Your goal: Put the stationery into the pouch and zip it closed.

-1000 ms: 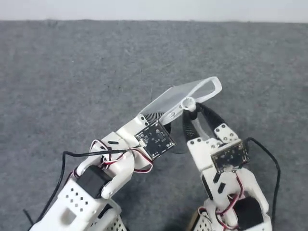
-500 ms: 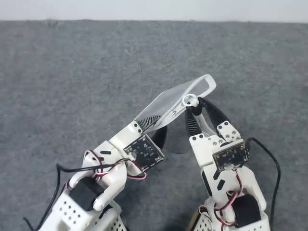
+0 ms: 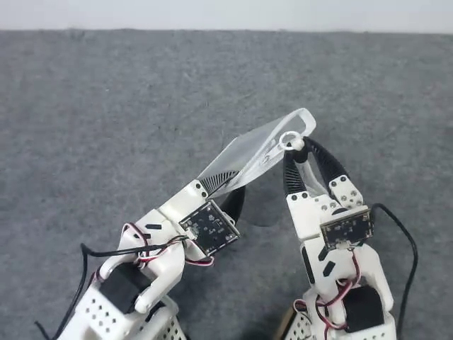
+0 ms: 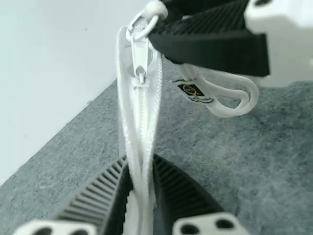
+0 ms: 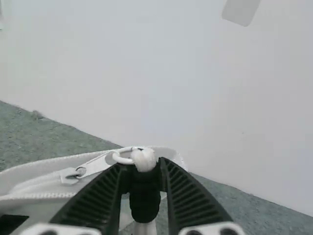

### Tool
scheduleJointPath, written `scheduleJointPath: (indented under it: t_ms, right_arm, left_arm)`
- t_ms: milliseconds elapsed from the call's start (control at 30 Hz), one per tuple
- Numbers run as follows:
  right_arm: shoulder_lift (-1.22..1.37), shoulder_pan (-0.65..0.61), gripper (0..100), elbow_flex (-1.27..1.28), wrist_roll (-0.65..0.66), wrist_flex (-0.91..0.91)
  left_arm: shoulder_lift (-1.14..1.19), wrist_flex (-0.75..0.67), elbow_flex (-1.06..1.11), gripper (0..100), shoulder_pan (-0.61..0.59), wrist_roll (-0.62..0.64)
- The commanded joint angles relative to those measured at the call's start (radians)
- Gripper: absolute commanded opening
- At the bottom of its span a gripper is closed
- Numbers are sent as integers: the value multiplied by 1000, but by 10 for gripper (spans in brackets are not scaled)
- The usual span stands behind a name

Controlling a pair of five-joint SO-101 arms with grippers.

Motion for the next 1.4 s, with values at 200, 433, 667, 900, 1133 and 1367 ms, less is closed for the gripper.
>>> scheduleJointPath:
  t_ms: [200, 433, 667, 900, 1133, 1367]
  right_arm:
    - [226, 150, 6, -5, -11, -228]
    - [308, 162, 6, -5, -11, -291]
    - [315, 182, 6, -6, -11, -294]
    - [392, 242, 6, -31, -68, -340]
    - [638, 326, 6, -147, -84, -341]
    - [765, 381, 6, -198, -172, -367]
  left_arm:
    - [-17, 29, -7, 6, -5, -6]
    - [-17, 29, -5, 6, -5, -6]
    - [-17, 31, -5, 6, -5, -6]
    - [-17, 43, -5, 6, -5, -6]
    - [-17, 43, -5, 6, -5, -6]
    - [-17, 43, -5, 7, -5, -6]
